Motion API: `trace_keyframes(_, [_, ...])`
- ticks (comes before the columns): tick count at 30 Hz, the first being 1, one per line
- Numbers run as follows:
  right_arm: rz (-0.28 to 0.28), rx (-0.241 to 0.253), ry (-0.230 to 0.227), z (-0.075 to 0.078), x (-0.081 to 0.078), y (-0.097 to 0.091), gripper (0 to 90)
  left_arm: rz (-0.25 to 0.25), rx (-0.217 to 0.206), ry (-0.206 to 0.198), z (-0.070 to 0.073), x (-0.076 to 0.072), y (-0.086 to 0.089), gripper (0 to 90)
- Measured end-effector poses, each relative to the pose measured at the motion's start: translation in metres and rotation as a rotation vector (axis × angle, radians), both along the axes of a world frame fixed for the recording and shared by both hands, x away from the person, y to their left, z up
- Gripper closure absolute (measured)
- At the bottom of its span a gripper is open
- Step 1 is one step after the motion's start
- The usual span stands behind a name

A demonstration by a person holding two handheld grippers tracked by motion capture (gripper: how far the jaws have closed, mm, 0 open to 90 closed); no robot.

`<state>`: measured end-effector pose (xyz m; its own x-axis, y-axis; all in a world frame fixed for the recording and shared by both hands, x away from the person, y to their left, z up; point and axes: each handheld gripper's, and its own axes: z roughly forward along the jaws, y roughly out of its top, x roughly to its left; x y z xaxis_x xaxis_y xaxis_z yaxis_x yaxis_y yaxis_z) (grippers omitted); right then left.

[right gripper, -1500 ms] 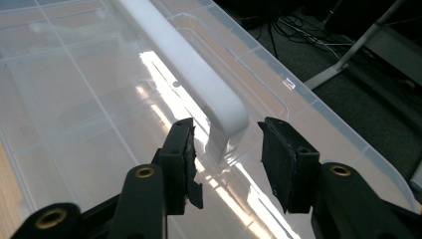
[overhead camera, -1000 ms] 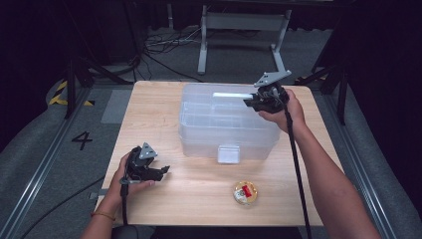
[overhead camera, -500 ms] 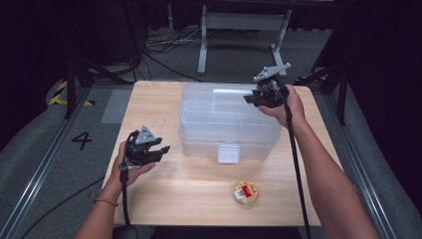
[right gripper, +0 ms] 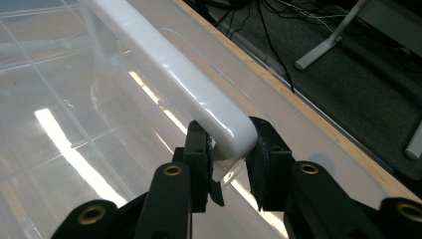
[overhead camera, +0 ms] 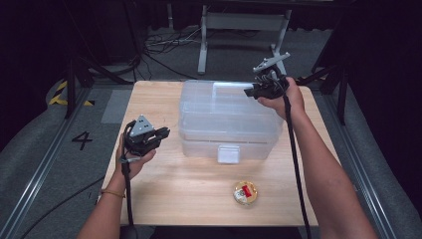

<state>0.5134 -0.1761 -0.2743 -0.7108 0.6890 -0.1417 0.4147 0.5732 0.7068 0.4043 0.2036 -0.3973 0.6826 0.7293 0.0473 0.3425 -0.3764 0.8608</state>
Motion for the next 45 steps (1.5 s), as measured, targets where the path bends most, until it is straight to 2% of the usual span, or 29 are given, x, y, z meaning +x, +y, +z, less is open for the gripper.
trace_keyframes(4, [-0.009,0.005,-0.004,0.000,0.001,0.000,72.8,-0.027,0.004,-0.002,-0.001,0.002,-0.009,89.3])
trace_keyframes(8, [-0.010,0.000,-0.005,0.001,0.001,0.001,72.7,-0.047,0.012,0.004,-0.003,0.005,-0.017,89.8])
trace_keyframes(12, [-0.012,0.007,-0.005,0.000,0.000,0.001,72.7,-0.045,-0.020,-0.013,-0.001,0.007,-0.023,89.8])
trace_keyframes(20, [-0.009,0.011,-0.007,-0.001,-0.001,0.000,72.7,-0.038,-0.037,-0.006,-0.004,0.009,-0.026,89.8])
trace_keyframes(22, [-0.014,0.015,-0.012,-0.002,-0.001,0.000,72.7,-0.032,-0.053,0.004,-0.005,0.008,-0.027,89.8])
trace_keyframes(27, [-0.020,-0.003,-0.047,-0.004,-0.007,0.001,70.7,-0.031,-0.044,-0.004,-0.007,0.006,-0.027,89.9])
trace_keyframes(30, [-0.017,-0.002,-0.051,-0.005,-0.009,0.000,68.7,-0.025,-0.032,-0.012,-0.006,0.006,-0.027,89.9])
trace_keyframes(33, [-0.021,0.013,-0.061,-0.004,-0.013,-0.007,67.6,-0.026,-0.039,-0.016,-0.006,0.005,-0.027,89.9])
trace_keyframes(34, [-0.030,0.037,-0.065,-0.003,-0.015,-0.015,62.7,-0.024,-0.043,-0.014,-0.006,0.005,-0.027,89.9])
trace_keyframes(37, [-0.034,0.056,-0.062,-0.002,-0.017,-0.024,61.9,-0.021,-0.029,-0.026,-0.005,0.005,-0.028,89.9])
trace_keyframes(38, [-0.042,0.059,-0.091,-0.001,-0.021,-0.030,61.0,-0.021,-0.031,-0.026,-0.005,0.006,-0.028,89.9])
trace_keyframes(40, [-0.043,0.083,-0.106,0.001,-0.026,-0.042,58.1,-0.023,-0.033,-0.025,-0.005,0.007,-0.028,89.9])
trace_keyframes(45, [-0.061,0.093,-0.170,0.005,-0.044,-0.068,54.1,-0.018,-0.028,-0.034,-0.004,0.008,-0.029,89.9])
